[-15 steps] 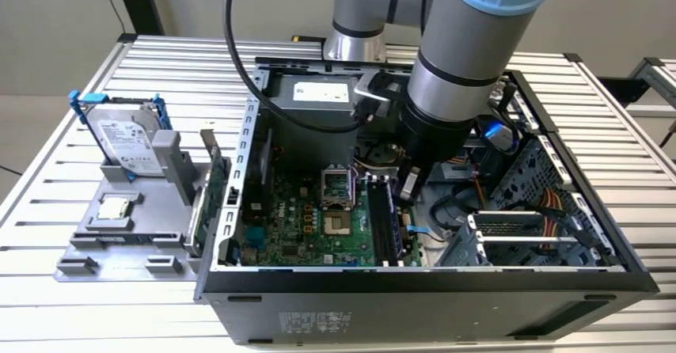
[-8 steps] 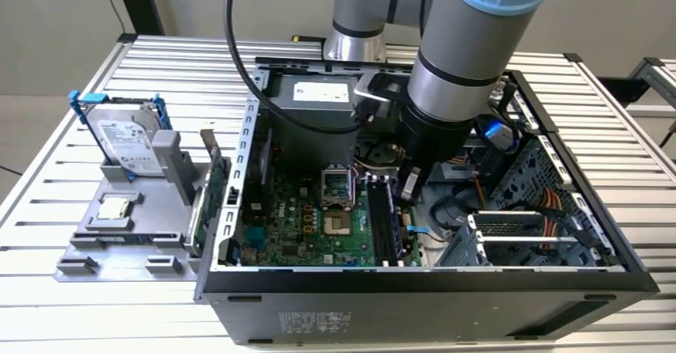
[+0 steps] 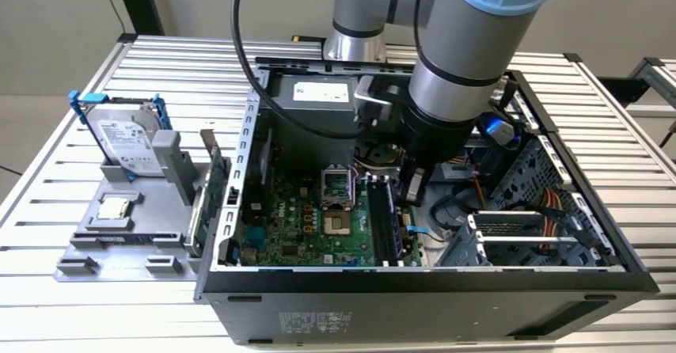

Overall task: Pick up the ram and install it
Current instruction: 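Press down the ram until it locks into place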

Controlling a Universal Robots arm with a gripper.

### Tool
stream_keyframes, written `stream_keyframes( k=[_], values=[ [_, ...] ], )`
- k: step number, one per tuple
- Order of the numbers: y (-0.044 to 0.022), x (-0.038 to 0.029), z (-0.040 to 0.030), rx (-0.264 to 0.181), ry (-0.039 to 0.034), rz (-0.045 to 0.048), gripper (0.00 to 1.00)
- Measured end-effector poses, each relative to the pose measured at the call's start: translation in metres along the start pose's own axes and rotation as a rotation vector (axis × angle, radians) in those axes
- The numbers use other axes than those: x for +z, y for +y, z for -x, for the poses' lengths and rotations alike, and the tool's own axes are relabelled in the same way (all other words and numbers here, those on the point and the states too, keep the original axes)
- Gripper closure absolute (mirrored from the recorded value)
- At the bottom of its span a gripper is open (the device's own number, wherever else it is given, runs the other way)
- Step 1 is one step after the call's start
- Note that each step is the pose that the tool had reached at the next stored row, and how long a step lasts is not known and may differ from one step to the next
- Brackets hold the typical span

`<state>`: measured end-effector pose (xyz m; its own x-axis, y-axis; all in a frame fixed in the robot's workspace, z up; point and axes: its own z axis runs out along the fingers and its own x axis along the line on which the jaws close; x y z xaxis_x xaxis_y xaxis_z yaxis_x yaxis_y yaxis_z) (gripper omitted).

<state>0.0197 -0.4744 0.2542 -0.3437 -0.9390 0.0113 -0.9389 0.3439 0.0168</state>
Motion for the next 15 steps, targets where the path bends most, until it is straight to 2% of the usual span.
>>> stream_keyframes(
  k=[7,15],
  values=[
    [-0.0016,0.0,0.0006,-0.058,-0.0018,0.0003,1.0],
    [-0.0017,0.0016,0.0009,-0.139,-0.0005,-0.0004,1.0]
  ],
)
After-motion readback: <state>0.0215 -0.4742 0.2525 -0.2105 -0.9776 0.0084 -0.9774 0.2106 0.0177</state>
